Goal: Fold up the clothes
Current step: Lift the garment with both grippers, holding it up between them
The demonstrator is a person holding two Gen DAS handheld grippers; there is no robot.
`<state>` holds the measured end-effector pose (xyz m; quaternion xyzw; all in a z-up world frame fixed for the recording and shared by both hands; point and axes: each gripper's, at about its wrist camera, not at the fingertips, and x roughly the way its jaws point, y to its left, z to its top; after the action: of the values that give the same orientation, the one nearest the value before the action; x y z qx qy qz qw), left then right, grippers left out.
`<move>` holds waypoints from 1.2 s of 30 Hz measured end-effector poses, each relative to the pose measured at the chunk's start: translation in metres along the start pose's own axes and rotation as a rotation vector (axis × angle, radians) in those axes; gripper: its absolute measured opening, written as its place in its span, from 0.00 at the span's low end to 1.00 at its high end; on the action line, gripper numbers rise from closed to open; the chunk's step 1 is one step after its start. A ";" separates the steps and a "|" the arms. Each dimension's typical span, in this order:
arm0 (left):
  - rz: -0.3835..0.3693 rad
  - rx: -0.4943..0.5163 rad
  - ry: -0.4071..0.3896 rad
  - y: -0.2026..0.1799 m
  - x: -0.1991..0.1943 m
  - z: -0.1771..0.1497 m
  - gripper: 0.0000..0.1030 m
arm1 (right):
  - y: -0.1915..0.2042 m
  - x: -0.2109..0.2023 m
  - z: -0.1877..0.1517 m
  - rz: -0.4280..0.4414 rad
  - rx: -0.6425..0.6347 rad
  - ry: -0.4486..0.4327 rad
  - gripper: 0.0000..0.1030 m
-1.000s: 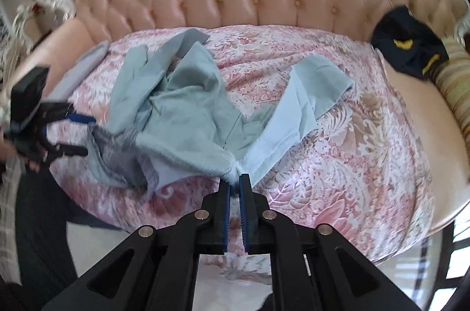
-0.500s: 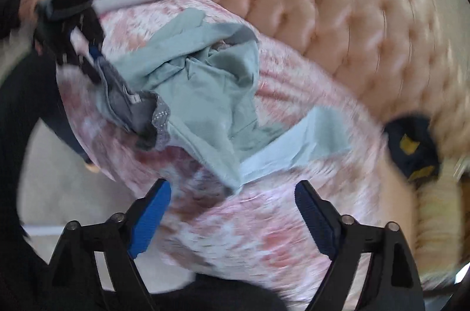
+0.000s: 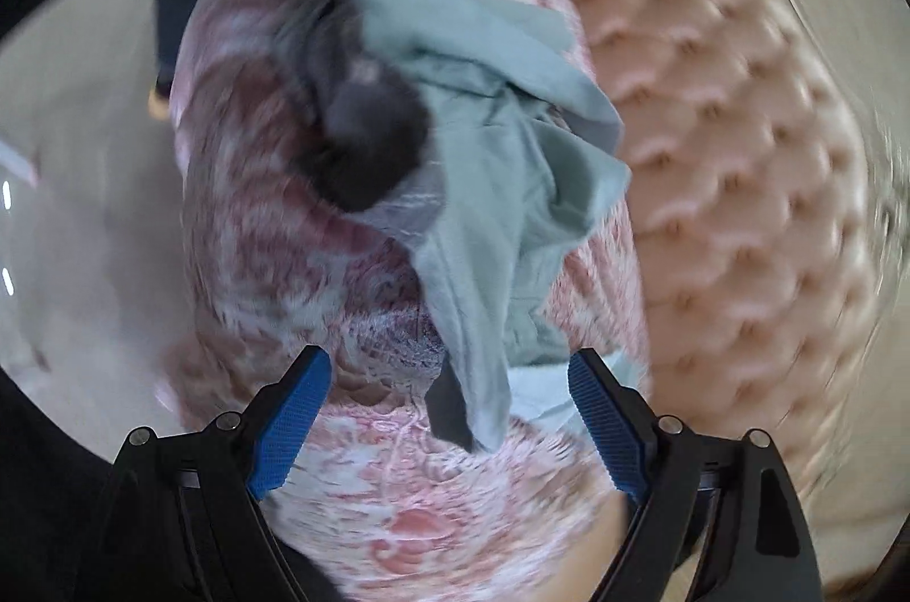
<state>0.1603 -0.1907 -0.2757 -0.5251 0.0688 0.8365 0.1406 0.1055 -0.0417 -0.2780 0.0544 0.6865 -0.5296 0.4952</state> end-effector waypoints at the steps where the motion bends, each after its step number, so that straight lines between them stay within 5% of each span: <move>1: 0.032 0.021 -0.001 -0.004 0.000 0.000 0.21 | 0.006 0.003 -0.001 -0.023 -0.045 0.001 0.83; 7: 0.171 0.215 -0.008 -0.032 0.001 -0.006 0.21 | 0.025 0.011 -0.005 -0.104 -0.206 -0.036 0.77; 12: 0.250 0.349 -0.002 -0.043 0.010 -0.011 0.21 | 0.019 0.011 -0.002 -0.101 -0.221 -0.050 0.31; 14: 0.294 0.412 0.003 -0.049 0.014 -0.012 0.21 | 0.013 0.011 0.000 -0.111 -0.199 -0.055 0.20; 18: 0.416 0.600 0.018 -0.067 0.025 -0.018 0.21 | 0.014 0.010 0.000 -0.147 -0.222 -0.050 0.04; 21: 0.473 0.702 0.036 -0.079 0.031 -0.024 0.21 | 0.021 -0.001 0.001 -0.189 -0.253 -0.071 0.03; 22: 0.493 0.702 0.051 -0.078 0.032 -0.024 0.20 | 0.022 -0.006 0.001 -0.201 -0.259 -0.079 0.03; 23: 0.513 0.703 0.065 -0.078 0.032 -0.023 0.08 | 0.023 -0.009 0.001 -0.210 -0.263 -0.087 0.02; 28: 0.574 0.624 0.032 -0.076 0.001 -0.011 0.09 | 0.014 -0.032 0.002 -0.240 -0.166 -0.117 0.02; 33: 0.565 0.399 -0.098 -0.054 -0.075 0.022 0.08 | -0.044 -0.079 0.004 -0.304 0.209 -0.199 0.02; 36: 0.528 0.262 -0.193 -0.033 -0.130 0.043 0.08 | -0.094 -0.106 -0.004 -0.135 0.522 -0.286 0.02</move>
<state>0.1869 -0.1697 -0.1393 -0.3848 0.2962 0.8741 -0.0093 0.1005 -0.0316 -0.1364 0.0588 0.4525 -0.7222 0.5198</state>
